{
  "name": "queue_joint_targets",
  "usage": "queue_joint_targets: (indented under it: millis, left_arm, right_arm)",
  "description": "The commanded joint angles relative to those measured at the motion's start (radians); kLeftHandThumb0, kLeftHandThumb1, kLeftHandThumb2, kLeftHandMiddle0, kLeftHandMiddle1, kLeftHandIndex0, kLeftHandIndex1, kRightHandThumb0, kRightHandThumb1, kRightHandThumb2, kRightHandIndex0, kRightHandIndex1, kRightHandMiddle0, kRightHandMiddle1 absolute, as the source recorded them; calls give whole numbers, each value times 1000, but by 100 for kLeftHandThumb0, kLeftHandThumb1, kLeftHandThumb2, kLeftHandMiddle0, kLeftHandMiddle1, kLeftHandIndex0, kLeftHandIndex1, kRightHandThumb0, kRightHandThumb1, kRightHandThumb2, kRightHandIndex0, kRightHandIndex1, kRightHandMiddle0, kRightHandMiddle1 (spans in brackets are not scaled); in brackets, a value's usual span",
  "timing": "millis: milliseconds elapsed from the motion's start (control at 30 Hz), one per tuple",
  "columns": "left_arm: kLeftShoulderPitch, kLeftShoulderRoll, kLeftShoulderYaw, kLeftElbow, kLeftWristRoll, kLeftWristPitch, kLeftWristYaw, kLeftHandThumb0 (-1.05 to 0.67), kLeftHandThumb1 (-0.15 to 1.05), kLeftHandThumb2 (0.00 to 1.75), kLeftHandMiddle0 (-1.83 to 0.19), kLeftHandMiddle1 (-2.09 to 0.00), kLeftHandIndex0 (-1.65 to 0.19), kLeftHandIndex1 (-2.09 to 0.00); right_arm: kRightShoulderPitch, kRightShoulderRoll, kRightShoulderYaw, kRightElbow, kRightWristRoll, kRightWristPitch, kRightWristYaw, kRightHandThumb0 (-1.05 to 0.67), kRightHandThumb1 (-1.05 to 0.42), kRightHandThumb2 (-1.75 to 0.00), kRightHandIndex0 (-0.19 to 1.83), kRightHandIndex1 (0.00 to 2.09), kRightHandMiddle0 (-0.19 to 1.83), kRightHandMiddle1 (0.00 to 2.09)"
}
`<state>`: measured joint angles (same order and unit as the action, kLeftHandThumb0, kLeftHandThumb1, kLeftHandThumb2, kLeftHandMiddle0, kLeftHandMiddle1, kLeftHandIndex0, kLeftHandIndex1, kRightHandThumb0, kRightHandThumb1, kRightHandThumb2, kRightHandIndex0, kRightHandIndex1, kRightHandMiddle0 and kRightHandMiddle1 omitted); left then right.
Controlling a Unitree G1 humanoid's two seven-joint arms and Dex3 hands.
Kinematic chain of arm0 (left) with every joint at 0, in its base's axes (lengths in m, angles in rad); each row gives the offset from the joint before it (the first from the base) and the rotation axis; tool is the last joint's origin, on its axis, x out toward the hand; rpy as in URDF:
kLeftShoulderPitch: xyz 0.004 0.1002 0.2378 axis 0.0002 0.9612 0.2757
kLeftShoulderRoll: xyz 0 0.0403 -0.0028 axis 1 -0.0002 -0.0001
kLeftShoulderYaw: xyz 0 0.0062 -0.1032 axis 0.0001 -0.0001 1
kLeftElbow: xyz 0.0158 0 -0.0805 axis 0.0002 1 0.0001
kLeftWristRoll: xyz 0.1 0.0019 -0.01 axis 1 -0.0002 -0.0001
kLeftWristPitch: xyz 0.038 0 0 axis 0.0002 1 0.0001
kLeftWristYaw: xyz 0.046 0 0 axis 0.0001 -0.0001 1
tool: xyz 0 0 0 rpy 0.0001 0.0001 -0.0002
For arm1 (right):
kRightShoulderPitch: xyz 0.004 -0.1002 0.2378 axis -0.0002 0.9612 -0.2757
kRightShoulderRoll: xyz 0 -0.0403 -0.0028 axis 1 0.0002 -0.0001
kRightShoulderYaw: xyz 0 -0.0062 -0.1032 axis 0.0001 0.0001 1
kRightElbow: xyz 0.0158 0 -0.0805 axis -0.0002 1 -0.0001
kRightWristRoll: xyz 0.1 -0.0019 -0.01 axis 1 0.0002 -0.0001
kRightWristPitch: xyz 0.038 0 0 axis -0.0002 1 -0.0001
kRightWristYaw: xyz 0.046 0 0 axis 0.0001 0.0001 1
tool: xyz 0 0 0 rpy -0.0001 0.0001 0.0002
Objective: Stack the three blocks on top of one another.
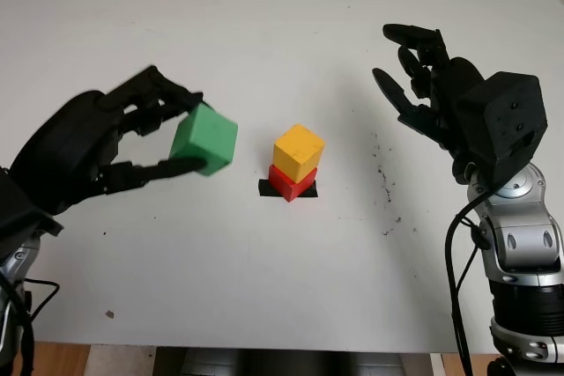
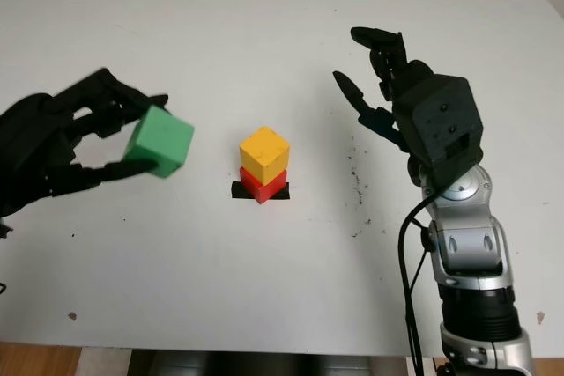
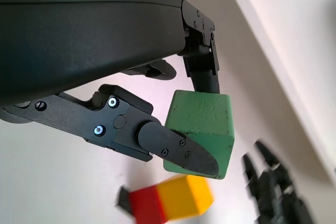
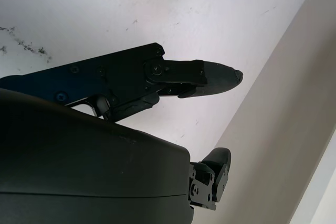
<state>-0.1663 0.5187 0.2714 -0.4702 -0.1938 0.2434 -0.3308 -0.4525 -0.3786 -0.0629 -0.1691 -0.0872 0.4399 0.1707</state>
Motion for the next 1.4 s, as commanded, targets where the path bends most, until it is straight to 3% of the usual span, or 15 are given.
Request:
queue_joint_targets:
  millis: [0, 133, 300, 533, 767, 1367]
  left_arm:
    - [-23, -50, -21, -19, 8, 5, 48, -44, 103, 6, -44, -7, -41, -130]
    - [-57, -136, -91, 12, 67, -4, 137, -45, 104, 6, -45, -6, -42, -135]
    - [-105, -234, -146, 53, 27, 28, 160, -45, 103, 5, -39, -3, -37, -145]
    - [-171, -234, -200, 148, -29, 63, 47, -46, 105, 6, -18, -1, -37, -141]
    - [-225, -269, -235, 221, -61, 73, 0, -48, 103, 5, -14, -4, -39, -148]
    - [-268, -352, -257, 283, -45, 24, 40, -46, 102, 5, -10, -4, -36, -149]
  right_arm:
    - [5, 6, -9, 7, 8, -15, 2, -57, -105, -39, 7, 6, -15, 74]
    - [5, 14, -8, 10, 12, -9, -5, -56, -105, -39, 4, 5, -14, 73]
    - [13, 13, -6, 13, 10, -21, -4, -57, -105, -39, 3, 5, -14, 71]
    - [24, 9, -11, 4, 16, -18, 5, -59, -105, -40, 3, 4, -15, 68]
    - [31, 14, -17, 6, 27, -17, 5, -58, -105, -40, 2, 4, -14, 65]
    - [38, 16, -25, 18, 38, -22, 4, -58, -105, -38, 2, 4, -11, 63]
